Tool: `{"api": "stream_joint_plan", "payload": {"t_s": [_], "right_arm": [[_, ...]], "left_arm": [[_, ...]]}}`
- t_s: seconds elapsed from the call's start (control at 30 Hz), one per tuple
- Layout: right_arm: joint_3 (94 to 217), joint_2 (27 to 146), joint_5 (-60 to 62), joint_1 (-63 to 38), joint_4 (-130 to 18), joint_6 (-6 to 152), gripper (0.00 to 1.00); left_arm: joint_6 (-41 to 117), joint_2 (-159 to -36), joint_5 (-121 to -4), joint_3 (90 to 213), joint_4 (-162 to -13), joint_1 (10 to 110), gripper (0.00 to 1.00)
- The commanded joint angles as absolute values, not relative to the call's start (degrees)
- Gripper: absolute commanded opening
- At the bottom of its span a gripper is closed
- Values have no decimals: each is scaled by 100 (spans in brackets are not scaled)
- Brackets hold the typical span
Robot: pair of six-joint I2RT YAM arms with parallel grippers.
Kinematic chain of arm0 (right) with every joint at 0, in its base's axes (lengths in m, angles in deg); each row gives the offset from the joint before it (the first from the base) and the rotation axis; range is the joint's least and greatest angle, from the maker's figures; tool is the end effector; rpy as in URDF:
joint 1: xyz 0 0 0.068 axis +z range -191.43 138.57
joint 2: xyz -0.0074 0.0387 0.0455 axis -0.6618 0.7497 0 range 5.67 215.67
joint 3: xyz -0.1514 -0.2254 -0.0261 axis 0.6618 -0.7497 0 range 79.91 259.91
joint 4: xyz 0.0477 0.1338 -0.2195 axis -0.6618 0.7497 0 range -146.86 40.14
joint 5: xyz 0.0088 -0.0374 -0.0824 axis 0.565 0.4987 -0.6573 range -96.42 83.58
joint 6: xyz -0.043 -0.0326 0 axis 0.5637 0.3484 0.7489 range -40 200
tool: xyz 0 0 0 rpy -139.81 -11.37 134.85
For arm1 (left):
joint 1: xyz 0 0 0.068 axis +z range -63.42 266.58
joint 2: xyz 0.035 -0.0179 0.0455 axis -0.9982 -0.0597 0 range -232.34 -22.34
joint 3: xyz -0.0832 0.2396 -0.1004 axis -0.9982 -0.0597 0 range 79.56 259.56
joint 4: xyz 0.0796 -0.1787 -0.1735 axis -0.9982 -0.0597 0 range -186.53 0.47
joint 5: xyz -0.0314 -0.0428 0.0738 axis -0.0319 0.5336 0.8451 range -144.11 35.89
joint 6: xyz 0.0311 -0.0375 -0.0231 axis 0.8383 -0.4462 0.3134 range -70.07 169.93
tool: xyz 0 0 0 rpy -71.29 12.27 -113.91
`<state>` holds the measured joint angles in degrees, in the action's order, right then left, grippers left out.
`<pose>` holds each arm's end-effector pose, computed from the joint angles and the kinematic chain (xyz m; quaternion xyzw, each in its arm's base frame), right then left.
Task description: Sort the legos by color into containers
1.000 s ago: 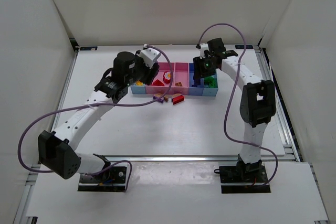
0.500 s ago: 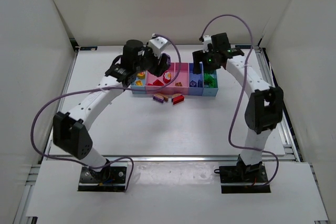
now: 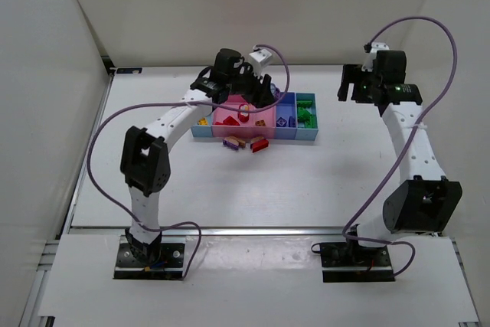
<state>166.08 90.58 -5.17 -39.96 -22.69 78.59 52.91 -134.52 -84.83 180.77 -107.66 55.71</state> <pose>0.3321 0.0094 0.3822 -0.0057 0.8784 0.0217 0.4775 0.3880 -0.2531 0.3195 0.3704 0.7562 -0.3394 0.4193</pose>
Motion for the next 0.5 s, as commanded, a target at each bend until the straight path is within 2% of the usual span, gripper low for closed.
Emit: {"api": "stream_joint_plan", "payload": {"t_s": [0.0,0.07,0.2,0.47], "right_arm": [[16385,8847,-344,-4117,-2109,7657,88],[16341,8794,-256,-4135,-2092,7640,88],[16340,8750,-150,-4372,-2074,7631,88],[16226,8645,52,-4609,-2039,7569,88]], "left_arm": [[4819,-13772,-8944,18782,-11035,5547,18],[4546,-14142,-9032,19212,-11220,5546,18],[4351,-14503,-9068,19487,-11177,5529,23],[4211,-15189,-9111,20040,-11247,5503,25]]}}
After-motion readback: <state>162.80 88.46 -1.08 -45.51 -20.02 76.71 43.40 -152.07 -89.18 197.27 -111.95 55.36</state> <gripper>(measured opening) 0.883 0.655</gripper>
